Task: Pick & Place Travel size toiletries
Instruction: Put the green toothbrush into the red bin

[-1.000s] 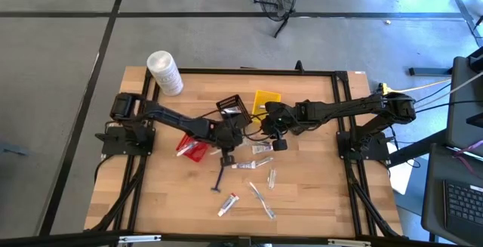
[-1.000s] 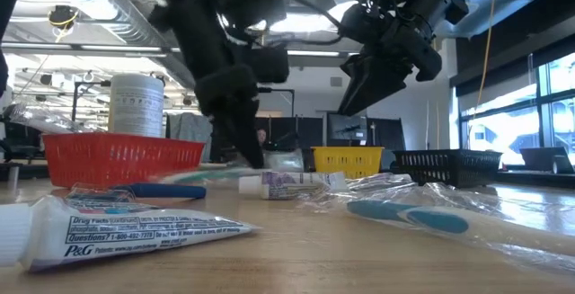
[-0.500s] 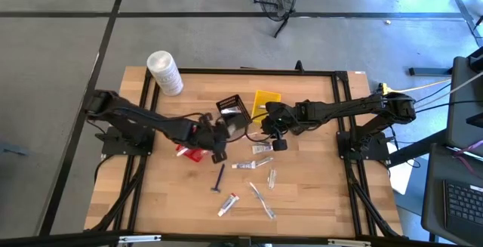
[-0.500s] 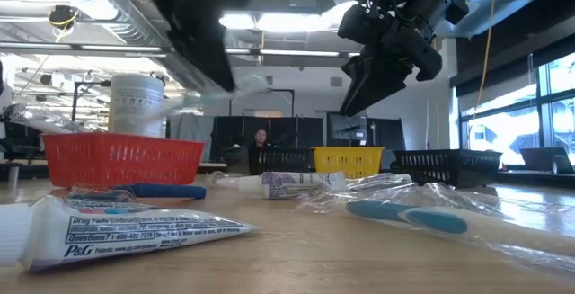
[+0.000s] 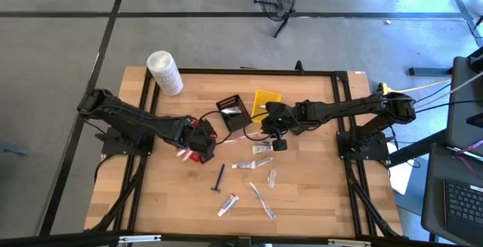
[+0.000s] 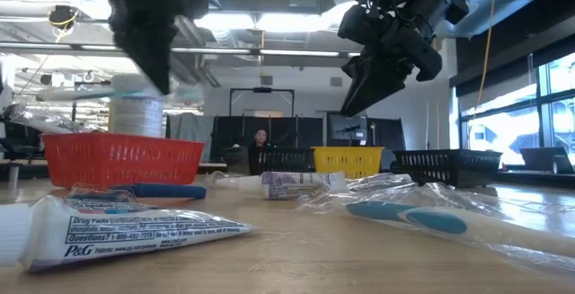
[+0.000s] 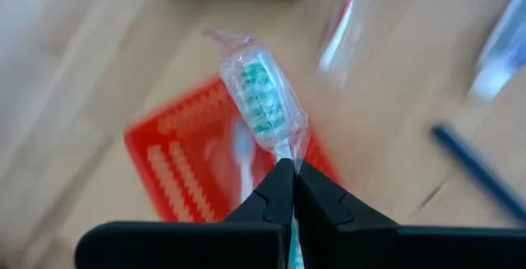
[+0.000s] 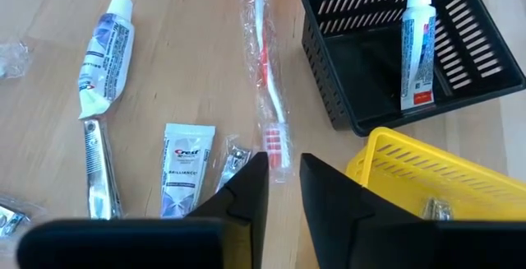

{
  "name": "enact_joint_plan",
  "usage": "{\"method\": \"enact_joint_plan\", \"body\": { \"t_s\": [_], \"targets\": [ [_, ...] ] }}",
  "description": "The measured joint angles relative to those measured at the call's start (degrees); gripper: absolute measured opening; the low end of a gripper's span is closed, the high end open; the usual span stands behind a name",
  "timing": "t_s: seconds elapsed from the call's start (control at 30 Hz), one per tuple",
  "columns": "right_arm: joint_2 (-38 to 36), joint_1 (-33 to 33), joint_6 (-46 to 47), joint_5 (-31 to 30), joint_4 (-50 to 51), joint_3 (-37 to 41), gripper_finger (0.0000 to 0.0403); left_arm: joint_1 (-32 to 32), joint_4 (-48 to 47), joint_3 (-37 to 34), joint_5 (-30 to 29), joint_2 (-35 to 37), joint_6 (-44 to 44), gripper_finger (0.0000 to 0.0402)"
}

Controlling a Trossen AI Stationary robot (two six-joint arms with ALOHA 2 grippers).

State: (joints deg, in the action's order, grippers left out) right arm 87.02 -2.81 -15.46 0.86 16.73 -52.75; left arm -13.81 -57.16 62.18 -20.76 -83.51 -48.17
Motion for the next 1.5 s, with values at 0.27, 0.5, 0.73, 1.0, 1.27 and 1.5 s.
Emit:
{"method": "enact_joint_plan", "body": {
  "t_s": [0.27, 0.5, 0.73, 1.0, 1.27, 1.5],
  "targets": [
    [0.0, 0.0, 0.0, 0.0, 0.0, 0.0, 0.0070, 2.7, -5.1, 0.0, 6.1, -4.6, -0.6, 0.0003],
    [0.0, 0.0, 0.0, 0.0, 0.0, 0.0, 0.0082, 5.4, -3.9, 0.0, 3.9, -8.6, 4.9, 0.0004],
    [0.0, 0.0, -0.1, 0.0, 0.0, 0.0, 0.0092, 8.5, -3.9, 0.0, 4.6, -13.2, 8.3, 0.0004],
    [0.0, 0.0, -0.2, 0.0, 0.0, 0.0, 0.0100, 9.2, -4.2, 0.0, 5.5, -14.4, 10.9, 0.0004],
    [0.0, 0.0, -0.2, 0.0, -0.1, 0.0, 0.0091, 9.2, -4.5, 0.0, 5.5, -13.8, 11.0, 0.0004],
    [0.0, 0.0, -0.2, 0.0, -0.1, 0.0, 0.0079, 9.3, -4.3, 0.0, 7.2, -13.8, 14.1, 0.0004]
  ]
}}
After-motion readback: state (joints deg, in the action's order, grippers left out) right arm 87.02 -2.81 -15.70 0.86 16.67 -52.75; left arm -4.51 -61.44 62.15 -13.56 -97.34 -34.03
